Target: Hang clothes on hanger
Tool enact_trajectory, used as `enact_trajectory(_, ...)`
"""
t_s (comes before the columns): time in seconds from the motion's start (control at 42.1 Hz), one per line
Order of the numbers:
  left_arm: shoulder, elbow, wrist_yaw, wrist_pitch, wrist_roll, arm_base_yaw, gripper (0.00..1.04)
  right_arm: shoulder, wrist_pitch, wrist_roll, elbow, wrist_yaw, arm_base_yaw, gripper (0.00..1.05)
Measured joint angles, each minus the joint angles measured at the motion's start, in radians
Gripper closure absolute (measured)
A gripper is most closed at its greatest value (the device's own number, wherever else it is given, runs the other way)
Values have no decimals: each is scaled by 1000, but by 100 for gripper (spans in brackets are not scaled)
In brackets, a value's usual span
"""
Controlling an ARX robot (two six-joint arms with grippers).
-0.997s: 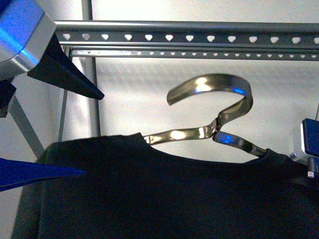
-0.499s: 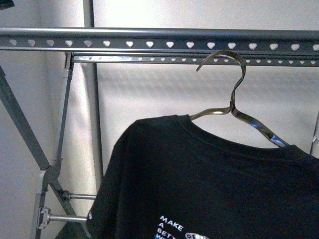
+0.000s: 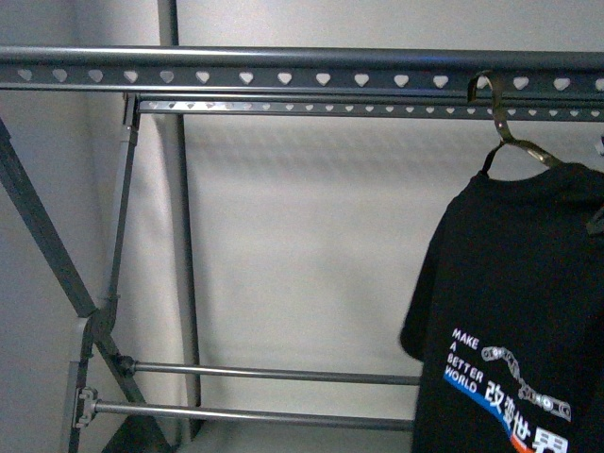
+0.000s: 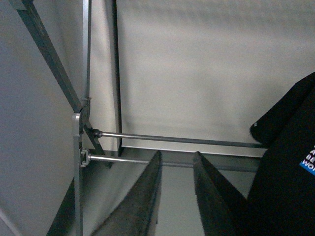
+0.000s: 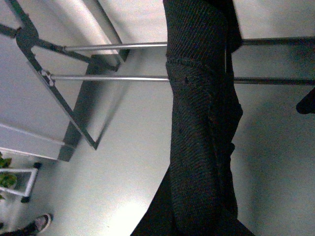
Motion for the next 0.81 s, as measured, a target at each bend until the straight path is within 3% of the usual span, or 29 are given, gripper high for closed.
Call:
enact_trajectory(0.142,-71,-107,1,43,7,0,102,54,-13,98,123,5,0,101)
enact_trajectory(0.499,-224,-297,1,73,13,0,101,101,-20,213,265,0,-16,101)
enact_trajectory(0.807,-385,-401,0,20,14,0,101,174,-3,261,258,65,-7,101)
